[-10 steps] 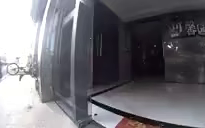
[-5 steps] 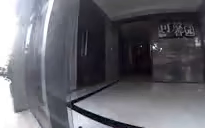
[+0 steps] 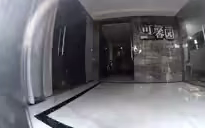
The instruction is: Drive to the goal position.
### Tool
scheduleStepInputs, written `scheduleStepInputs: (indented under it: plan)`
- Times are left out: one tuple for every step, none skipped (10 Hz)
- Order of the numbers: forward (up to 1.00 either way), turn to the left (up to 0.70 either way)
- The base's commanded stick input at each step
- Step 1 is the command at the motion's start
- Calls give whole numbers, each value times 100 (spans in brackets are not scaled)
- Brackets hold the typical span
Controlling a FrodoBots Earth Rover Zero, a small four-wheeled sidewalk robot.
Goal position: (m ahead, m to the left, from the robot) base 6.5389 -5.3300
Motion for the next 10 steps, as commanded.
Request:
scheduleStepInputs:
  plan:
    - [45,-27]
    - [45,-27]
    - [45,-27]
    - [45,-27]
    - [45,-27]
    - [45,-27]
    - [45,-27]
    - [45,-27]
    - [45,-27]
    - [45,-27]
